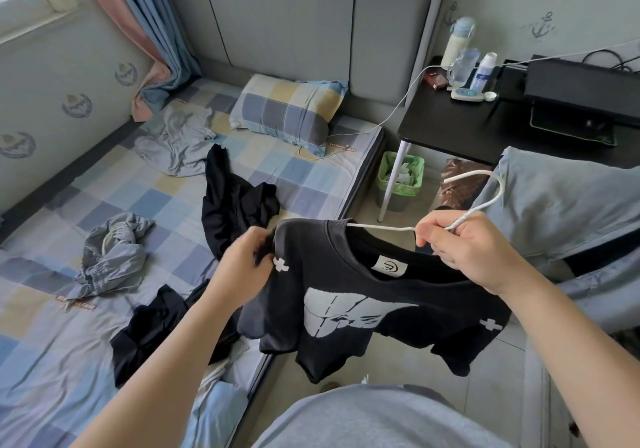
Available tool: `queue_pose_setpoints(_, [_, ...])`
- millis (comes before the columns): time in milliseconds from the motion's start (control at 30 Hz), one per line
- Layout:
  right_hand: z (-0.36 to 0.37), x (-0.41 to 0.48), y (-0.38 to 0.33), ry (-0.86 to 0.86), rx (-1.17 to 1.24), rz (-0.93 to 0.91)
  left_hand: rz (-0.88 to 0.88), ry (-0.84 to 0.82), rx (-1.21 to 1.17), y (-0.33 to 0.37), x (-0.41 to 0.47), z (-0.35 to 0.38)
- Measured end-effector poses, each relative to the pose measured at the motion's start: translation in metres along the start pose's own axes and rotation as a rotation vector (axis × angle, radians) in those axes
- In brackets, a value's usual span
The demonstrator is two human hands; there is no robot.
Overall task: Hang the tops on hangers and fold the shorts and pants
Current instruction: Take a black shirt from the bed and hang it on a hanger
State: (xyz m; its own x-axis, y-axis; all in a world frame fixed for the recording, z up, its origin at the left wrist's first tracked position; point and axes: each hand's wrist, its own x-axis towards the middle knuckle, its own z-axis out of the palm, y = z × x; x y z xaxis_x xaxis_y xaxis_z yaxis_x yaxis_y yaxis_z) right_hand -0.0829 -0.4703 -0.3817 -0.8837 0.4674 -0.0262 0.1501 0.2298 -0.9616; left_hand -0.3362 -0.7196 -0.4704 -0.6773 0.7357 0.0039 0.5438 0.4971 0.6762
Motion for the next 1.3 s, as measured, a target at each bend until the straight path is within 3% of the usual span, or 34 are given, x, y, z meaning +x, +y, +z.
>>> queue_pose_setpoints(100, [0.001, -0.002, -0.002, -0.003, -0.02, -0.014, -0.121, -0.112, -0.045, -0.011, -0.007, 0.016])
queue_pose_setpoints(167, [0.002, -0.003, -0.003, -0.008, -0.054, -0.021, -0.167, -0.05, -0.116, -0.011, -0.008, 0.021])
queue_pose_setpoints(300, [0.006, -0.003, -0.006, -0.013, -0.203, -0.047, -0.025, 0.08, -0.355, 0.019, -0.008, 0.006])
queue_pose_setpoints(400, [0.011, -0.002, -0.009, -0.042, -0.231, -0.036, 0.11, -0.106, -0.261, 0.055, -0.005, -0.015])
queue_pose_setpoints(567, [0.022, 0.0, -0.006, -0.049, -0.32, -0.063, 0.0, -0.504, -0.132, 0.091, 0.007, -0.016])
queue_pose_setpoints(700, [0.024, -0.002, 0.0, -0.061, -0.381, -0.073, -0.027, -0.622, -0.172, 0.091, 0.008, -0.015])
queue_pose_setpoints(833, [0.023, 0.001, 0.006, -0.021, -0.373, -0.05, 0.065, -0.475, -0.091, 0.092, 0.006, -0.007])
queue_pose_setpoints(933, [0.018, 0.008, 0.015, 0.031, -0.323, -0.036, 0.192, -0.242, 0.096, 0.097, 0.0, 0.003])
queue_pose_setpoints(1033, [0.002, 0.014, 0.034, -0.017, -0.386, 0.019, 0.187, -0.044, 0.071, 0.094, -0.001, 0.0])
queue_pose_setpoints(1100, [-0.015, 0.015, 0.053, -0.07, -0.534, 0.118, 0.131, -0.014, -0.024, 0.084, 0.002, -0.013])
queue_pose_setpoints(1200, [-0.036, 0.009, 0.079, -0.102, -0.435, 0.274, 0.09, -0.013, -0.077, 0.068, 0.004, -0.036])
queue_pose_setpoints(1300, [-0.043, 0.006, 0.098, -0.079, -0.514, 0.328, 0.045, 0.005, -0.017, 0.057, 0.004, -0.048])
